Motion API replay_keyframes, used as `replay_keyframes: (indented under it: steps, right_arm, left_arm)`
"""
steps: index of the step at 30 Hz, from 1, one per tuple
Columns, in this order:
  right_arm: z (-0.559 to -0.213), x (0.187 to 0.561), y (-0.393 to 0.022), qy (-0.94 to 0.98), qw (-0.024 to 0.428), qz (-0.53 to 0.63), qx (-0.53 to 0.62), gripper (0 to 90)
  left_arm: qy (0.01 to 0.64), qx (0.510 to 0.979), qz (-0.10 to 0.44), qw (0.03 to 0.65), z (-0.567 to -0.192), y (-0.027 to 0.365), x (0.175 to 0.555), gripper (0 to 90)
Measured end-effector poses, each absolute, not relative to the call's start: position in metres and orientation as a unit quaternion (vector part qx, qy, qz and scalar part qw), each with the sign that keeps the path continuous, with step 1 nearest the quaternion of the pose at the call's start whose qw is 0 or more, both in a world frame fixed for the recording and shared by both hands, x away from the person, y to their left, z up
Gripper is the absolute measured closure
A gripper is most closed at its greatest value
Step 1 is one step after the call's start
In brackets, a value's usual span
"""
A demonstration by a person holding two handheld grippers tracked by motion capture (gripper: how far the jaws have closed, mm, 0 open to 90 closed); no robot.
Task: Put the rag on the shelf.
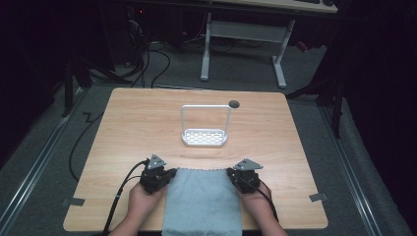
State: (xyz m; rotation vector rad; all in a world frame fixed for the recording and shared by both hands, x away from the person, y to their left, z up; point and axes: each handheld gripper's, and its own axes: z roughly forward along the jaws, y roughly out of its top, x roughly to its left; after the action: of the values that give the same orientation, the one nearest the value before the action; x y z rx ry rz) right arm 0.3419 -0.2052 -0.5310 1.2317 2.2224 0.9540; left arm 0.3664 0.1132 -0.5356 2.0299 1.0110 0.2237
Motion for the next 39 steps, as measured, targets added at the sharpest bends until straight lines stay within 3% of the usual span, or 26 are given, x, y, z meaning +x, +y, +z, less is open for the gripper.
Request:
replay_keyframes:
  steps: [11, 24, 39]
  right_arm:
    - [-0.513, 0.324, -0.212, 0.774, 0.214, 0.413, 0.429, 89.0]
    - [-0.466, 0.306, -0.213, 0.734, 0.275, 0.478, 0.396, 89.2]
    - [-0.408, 0.311, -0.215, 0.703, 0.318, 0.517, 0.370, 89.3]
  left_arm:
    - [0.384, 0.781, 0.107, 0.481, -0.515, 0.120, 0.350, 89.5]
    - [0.360, 0.748, 0.159, 0.535, -0.471, 0.128, 0.337, 89.8]
    - [0.337, 0.712, 0.198, 0.583, -0.417, 0.129, 0.346, 89.9]
